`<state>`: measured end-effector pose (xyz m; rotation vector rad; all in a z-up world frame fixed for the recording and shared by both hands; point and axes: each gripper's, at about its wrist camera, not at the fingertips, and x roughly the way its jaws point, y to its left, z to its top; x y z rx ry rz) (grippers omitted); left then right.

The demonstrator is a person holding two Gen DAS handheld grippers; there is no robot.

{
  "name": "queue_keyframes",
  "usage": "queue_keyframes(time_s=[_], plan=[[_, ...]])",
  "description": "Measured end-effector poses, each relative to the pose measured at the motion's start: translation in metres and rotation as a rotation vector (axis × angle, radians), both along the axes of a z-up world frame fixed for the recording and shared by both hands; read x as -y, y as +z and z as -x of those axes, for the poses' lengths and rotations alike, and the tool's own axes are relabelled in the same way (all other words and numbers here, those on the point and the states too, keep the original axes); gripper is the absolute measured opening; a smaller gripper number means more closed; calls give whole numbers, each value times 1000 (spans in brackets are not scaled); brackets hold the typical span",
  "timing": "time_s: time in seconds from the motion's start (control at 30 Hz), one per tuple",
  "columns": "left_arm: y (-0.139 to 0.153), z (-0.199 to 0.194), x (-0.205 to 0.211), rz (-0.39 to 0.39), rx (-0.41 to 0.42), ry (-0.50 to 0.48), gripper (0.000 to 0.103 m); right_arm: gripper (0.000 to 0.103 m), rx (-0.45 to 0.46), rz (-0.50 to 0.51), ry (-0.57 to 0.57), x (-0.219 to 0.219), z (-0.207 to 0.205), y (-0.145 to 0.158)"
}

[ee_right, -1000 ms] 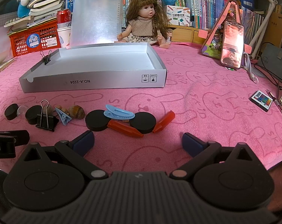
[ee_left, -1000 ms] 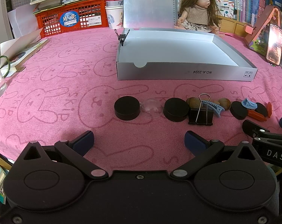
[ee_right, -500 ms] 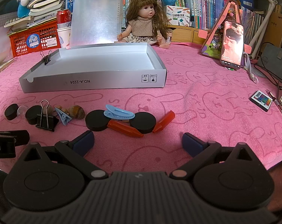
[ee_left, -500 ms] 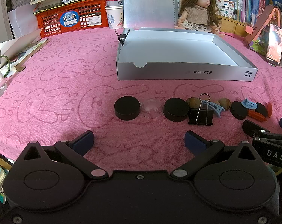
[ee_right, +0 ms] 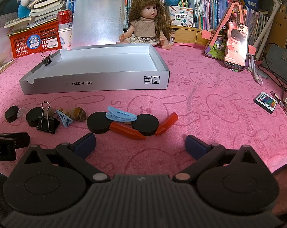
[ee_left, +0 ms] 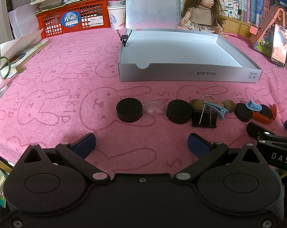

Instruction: Organize rigid objects

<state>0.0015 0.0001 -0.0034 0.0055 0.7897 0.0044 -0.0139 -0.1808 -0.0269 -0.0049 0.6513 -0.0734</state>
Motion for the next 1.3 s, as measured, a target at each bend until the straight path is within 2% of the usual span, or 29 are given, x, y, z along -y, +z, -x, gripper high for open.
queue_keyframes(time_s=[1.1,1.3], plan=[[-1,7,-3,0,28,-3,103,103,5,0,-1,0,0,0],[3,8,-7,14,27,-4,100,103,46,33,-3,-7,7,1]])
